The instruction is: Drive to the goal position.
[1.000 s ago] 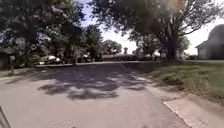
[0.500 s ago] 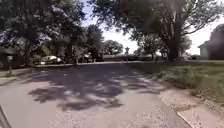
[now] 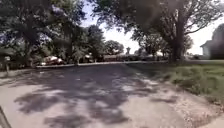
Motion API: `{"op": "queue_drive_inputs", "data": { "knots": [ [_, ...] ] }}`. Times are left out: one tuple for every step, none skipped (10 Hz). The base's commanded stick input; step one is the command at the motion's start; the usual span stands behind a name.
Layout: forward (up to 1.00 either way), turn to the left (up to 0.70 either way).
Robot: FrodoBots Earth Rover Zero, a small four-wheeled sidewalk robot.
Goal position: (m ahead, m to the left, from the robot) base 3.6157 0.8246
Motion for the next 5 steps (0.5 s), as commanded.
{"op": "queue_drive_inputs", "data": {
  "knots": [
    [0.69, 0.03],
    [0.69, 0.03],
    [0.69, 0.03],
    [0.69, 0.03],
    [0.69, 0.03]
  ]
}}
